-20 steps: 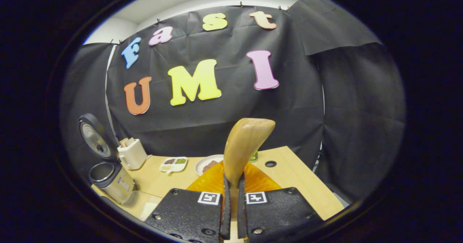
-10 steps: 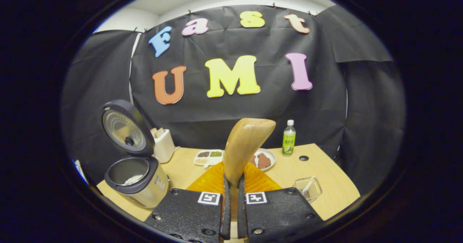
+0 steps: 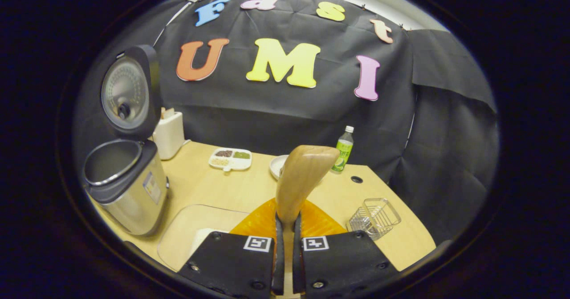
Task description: Close the left gripper, press the button to open the rice cooker; take a wooden spoon from the chopstick holder with the right hand, scoop a spoonful of rice and pour it into the rice cooker, then put the wooden spoon back into the chopstick holder.
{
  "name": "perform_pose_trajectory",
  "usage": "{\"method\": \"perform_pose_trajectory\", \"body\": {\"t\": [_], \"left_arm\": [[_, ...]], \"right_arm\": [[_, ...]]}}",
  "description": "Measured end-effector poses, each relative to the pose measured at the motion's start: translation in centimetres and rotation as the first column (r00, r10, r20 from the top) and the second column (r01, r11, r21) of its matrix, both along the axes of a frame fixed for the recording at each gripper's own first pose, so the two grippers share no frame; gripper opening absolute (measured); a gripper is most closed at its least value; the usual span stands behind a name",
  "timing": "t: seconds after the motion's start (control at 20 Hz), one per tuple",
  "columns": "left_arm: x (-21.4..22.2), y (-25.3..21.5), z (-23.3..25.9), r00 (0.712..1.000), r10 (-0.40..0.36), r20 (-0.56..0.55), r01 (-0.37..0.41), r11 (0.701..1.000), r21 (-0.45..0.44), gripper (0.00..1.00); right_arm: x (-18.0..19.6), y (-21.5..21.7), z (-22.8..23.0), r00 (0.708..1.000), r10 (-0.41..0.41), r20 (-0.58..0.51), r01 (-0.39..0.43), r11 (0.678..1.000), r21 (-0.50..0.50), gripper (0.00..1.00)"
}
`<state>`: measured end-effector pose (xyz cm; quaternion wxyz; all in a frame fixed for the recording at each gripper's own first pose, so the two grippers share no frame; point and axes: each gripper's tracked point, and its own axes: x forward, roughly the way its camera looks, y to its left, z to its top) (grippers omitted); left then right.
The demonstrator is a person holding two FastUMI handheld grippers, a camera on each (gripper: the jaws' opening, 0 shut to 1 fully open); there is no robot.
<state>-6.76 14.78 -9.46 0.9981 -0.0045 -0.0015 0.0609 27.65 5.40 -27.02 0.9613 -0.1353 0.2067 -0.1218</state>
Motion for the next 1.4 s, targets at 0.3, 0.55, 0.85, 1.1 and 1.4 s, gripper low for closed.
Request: {"method": "perform_pose_trajectory", "body": {"t": [0.3,0.55,0.85,1.1,1.4], "left_arm": [[-0.9,2.3,-0.1,0.999,0.042,-0.012,-0.042,0.999,0.006,0.94],[-1.5,3.2,0.6,0.998,0.060,-0.003,-0.060,0.998,-0.006,0.94],[-1.9,3.4,0.5,0.997,0.078,-0.006,-0.078,0.997,-0.003,0.94],[-2.0,3.8,0.3,0.996,0.087,-0.022,-0.087,0.996,0.001,0.94],[-1.8,4.6,-0.4,0.993,0.109,-0.048,-0.108,0.994,0.021,0.95]], "right_arm": [[2.1,0.2,-2.4,0.999,-0.025,-0.048,0.020,0.993,-0.113,0.13],[2.3,3.7,-4.1,0.996,0.040,-0.074,-0.041,0.999,-0.007,0.12],[2.3,7.5,-4.4,0.990,0.121,-0.074,-0.105,0.976,0.193,0.12],[2.0,8.5,-4.6,0.988,0.132,-0.082,-0.084,0.896,0.436,0.13],[1.4,8.5,-4.1,0.989,0.129,-0.074,-0.051,0.760,0.648,0.12]]}}
